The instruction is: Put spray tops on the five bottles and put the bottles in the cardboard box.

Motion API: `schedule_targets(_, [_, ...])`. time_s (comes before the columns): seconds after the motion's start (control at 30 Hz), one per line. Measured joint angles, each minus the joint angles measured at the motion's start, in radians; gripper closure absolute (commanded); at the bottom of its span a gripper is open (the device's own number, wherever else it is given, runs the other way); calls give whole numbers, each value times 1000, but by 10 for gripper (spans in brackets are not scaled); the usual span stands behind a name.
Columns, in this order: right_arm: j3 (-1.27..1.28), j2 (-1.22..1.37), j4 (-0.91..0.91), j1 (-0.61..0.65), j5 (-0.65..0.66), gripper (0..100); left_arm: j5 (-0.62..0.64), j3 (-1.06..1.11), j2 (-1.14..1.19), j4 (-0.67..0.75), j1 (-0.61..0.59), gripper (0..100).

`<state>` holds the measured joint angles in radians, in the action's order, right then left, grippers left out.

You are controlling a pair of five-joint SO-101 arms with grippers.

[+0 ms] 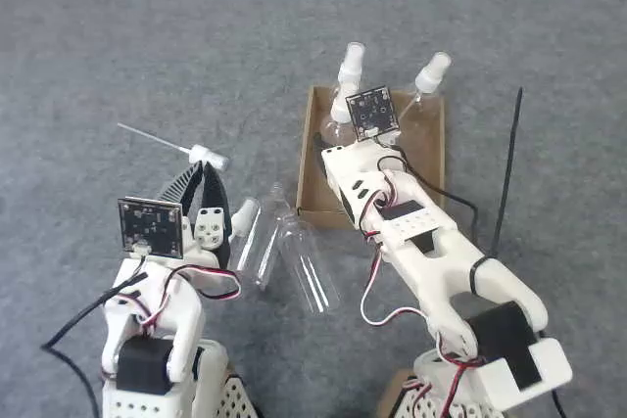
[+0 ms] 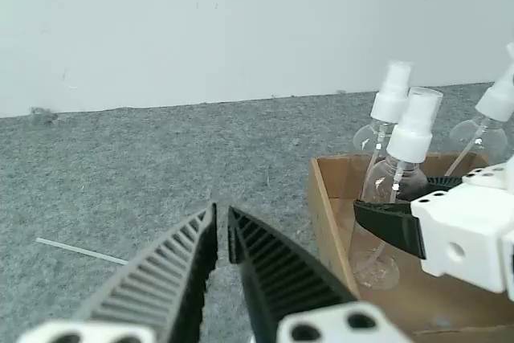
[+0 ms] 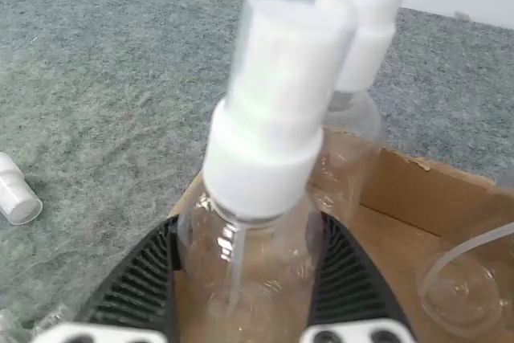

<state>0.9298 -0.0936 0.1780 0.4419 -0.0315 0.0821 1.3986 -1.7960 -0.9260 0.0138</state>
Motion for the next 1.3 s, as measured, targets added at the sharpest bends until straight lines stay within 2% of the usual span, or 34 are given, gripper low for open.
schedule_targets(0.27, [0,0,0,0,0,987,0,0,0,0,0,988])
schedule_targets(0.47, [0,0,0,0,-3,848,0,0,0,0,0,988])
schedule_targets(0.53, [0,0,-6,0,-3,831,0,0,0,0,0,988])
schedule_targets(1.3, [0,0,-11,0,-3,827,0,0,0,0,0,988])
